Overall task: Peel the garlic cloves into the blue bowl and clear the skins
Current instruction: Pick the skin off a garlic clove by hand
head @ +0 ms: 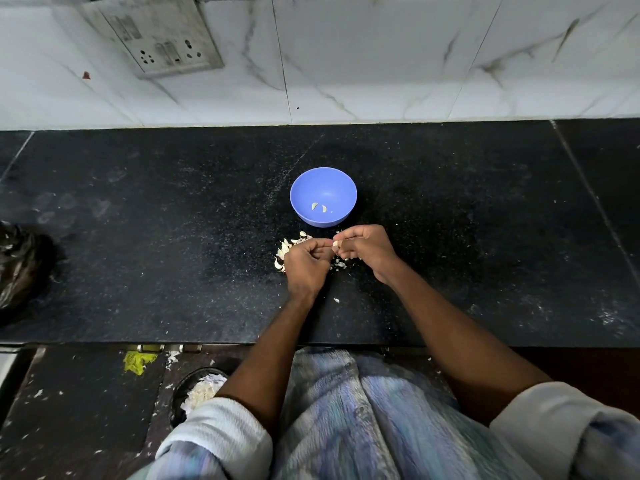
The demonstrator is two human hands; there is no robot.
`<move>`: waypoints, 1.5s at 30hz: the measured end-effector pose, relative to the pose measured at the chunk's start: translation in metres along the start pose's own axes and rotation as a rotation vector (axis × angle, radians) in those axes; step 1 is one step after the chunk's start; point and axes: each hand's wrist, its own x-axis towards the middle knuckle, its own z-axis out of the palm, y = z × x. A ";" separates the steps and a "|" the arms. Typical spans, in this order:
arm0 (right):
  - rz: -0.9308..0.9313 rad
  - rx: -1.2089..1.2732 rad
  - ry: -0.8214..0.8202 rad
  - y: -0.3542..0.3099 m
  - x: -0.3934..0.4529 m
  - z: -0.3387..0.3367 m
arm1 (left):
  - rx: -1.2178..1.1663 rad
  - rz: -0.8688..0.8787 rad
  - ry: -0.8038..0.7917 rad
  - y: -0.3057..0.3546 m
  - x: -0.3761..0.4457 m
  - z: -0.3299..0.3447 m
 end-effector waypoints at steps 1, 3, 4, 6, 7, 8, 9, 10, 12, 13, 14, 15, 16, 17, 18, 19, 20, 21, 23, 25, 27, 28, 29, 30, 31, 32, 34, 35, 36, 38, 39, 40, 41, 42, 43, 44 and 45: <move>0.004 -0.003 -0.005 0.000 0.000 0.000 | 0.014 0.004 0.011 0.000 -0.001 0.000; 0.006 -0.006 -0.015 0.000 0.000 0.001 | 0.057 0.014 0.037 0.001 -0.002 0.000; 0.006 -0.008 -0.020 -0.001 -0.001 0.001 | 0.083 0.019 0.040 0.002 -0.003 0.001; 0.008 -0.028 -0.024 -0.004 -0.004 0.000 | 0.135 0.030 0.022 0.002 -0.003 0.000; 0.009 -0.047 -0.020 -0.004 -0.005 0.000 | 0.145 0.033 0.009 0.000 -0.004 0.000; 0.010 -0.073 -0.010 -0.004 -0.004 0.001 | 0.143 0.027 0.006 -0.001 -0.003 0.000; 0.006 -0.099 0.007 -0.004 -0.004 0.003 | 0.135 0.009 0.014 -0.001 -0.003 0.000; -0.014 -0.150 0.040 -0.004 -0.003 0.005 | 0.135 -0.013 0.037 -0.002 -0.001 0.000; -0.095 -0.294 0.109 -0.003 0.001 0.008 | 0.169 -0.036 0.092 -0.002 0.001 0.001; -0.143 -0.363 0.126 -0.004 0.002 0.010 | 0.197 -0.045 0.111 0.000 0.000 0.001; -0.186 -0.415 0.138 -0.006 0.002 0.011 | 0.214 -0.055 0.118 0.002 0.000 0.000; -0.218 -0.446 0.149 -0.008 0.002 0.012 | 0.219 -0.054 0.107 0.002 0.000 -0.001; -0.239 -0.452 0.153 -0.010 0.001 0.013 | 0.222 -0.045 0.090 0.002 0.000 -0.001; -0.255 -0.445 0.153 -0.011 0.000 0.013 | 0.231 -0.036 0.073 0.001 0.000 -0.001; -0.263 -0.436 0.149 -0.011 -0.001 0.013 | 0.243 -0.039 0.059 0.001 -0.001 -0.002; -0.271 -0.426 0.149 -0.012 0.000 0.014 | 0.262 -0.042 0.050 0.002 -0.002 -0.002; -0.283 -0.417 0.162 -0.014 0.000 0.015 | 0.285 -0.036 0.042 0.003 -0.002 -0.003; -0.313 -0.411 0.192 -0.016 0.002 0.016 | 0.310 -0.015 0.030 0.003 -0.002 -0.004; -0.395 -0.397 0.277 -0.027 0.007 0.020 | 0.333 0.031 -0.001 0.003 0.000 -0.006; -0.454 -0.402 0.333 -0.042 0.013 0.025 | 0.327 0.040 -0.029 0.001 0.002 -0.008; -0.442 -0.419 0.316 -0.053 0.021 0.031 | 0.302 0.034 -0.049 -0.002 0.004 -0.010; -0.422 -0.431 0.306 -0.056 0.024 0.034 | 0.279 0.032 -0.058 -0.002 0.003 -0.012; -0.413 -0.435 0.306 -0.056 0.027 0.037 | 0.252 0.034 -0.061 -0.002 0.003 -0.012; -0.407 -0.435 0.322 -0.056 0.027 0.040 | 0.227 0.040 -0.060 -0.002 0.002 -0.013; -0.416 -0.431 0.347 -0.055 0.025 0.043 | 0.202 0.042 -0.049 -0.002 0.001 -0.014; -0.439 -0.435 0.381 -0.055 0.021 0.045 | 0.181 0.036 -0.025 -0.002 0.001 -0.016; -0.508 -0.455 0.419 -0.051 0.015 0.048 | 0.140 0.000 0.067 -0.005 0.000 -0.022; -0.530 -0.469 0.398 -0.047 0.012 0.050 | 0.139 -0.007 0.126 -0.007 0.000 -0.026; -0.542 -0.507 0.346 -0.043 0.009 0.053 | 0.149 -0.002 0.181 -0.010 0.001 -0.033; -0.561 -0.645 0.193 -0.032 0.004 0.057 | 0.152 0.017 0.242 -0.017 0.004 -0.044; -0.554 -0.727 0.119 -0.026 0.002 0.060 | 0.153 0.020 0.258 -0.021 0.006 -0.048; -0.520 -0.798 0.062 -0.022 0.001 0.063 | 0.159 0.021 0.268 -0.023 0.007 -0.052; -0.478 -0.851 0.021 -0.019 0.001 0.066 | 0.164 0.020 0.276 -0.026 0.008 -0.055; -0.437 -0.897 -0.005 -0.018 0.000 0.069 | 0.168 0.014 0.282 -0.028 0.008 -0.058; -0.411 -0.924 -0.020 -0.015 0.001 0.073 | 0.170 0.005 0.288 -0.031 0.009 -0.061; -0.389 -0.937 -0.026 -0.015 0.000 0.077 | 0.169 -0.009 0.292 -0.033 0.008 -0.065; -0.374 -0.934 -0.032 -0.012 0.000 0.080 | 0.166 -0.023 0.294 -0.035 0.007 -0.068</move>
